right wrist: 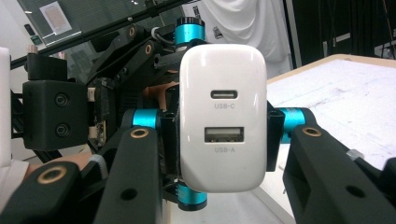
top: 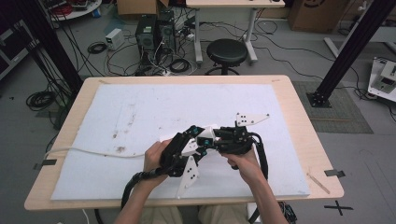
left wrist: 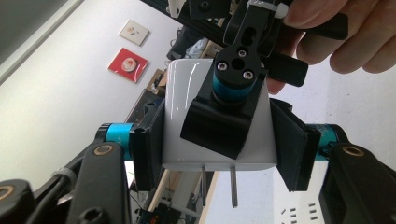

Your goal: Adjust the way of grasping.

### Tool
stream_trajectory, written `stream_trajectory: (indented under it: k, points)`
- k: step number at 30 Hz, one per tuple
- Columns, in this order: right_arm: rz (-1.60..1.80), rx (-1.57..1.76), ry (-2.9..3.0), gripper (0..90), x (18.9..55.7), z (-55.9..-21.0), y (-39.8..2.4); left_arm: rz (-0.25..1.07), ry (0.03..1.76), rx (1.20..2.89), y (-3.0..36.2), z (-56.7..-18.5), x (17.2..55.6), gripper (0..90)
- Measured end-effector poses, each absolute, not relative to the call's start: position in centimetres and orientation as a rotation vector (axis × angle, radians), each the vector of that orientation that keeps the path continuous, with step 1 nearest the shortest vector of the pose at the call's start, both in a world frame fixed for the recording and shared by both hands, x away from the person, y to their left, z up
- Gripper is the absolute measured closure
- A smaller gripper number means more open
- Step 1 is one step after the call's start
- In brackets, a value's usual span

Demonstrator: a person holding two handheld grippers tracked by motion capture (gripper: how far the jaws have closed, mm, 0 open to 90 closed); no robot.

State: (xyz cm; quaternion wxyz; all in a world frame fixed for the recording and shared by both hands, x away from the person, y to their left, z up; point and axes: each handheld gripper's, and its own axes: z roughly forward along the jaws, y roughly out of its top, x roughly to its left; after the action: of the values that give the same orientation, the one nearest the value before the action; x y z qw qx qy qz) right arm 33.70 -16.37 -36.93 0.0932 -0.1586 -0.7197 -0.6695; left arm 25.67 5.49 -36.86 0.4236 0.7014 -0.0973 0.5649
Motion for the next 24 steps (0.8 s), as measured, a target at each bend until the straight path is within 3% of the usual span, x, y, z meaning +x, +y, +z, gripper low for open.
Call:
stream_trajectory:
  k: [17,24]
  points:
    - [-1.979,-0.520,-2.143,63.2,33.72,-37.00,-16.20,1.329,-0.188,1.762,5.66,-36.76,26.07,41.4]
    - [-1.983,-0.531,-2.141,63.1,33.82,-37.11,-16.14,1.283,-0.154,1.798,5.78,-36.57,26.30,32.8]
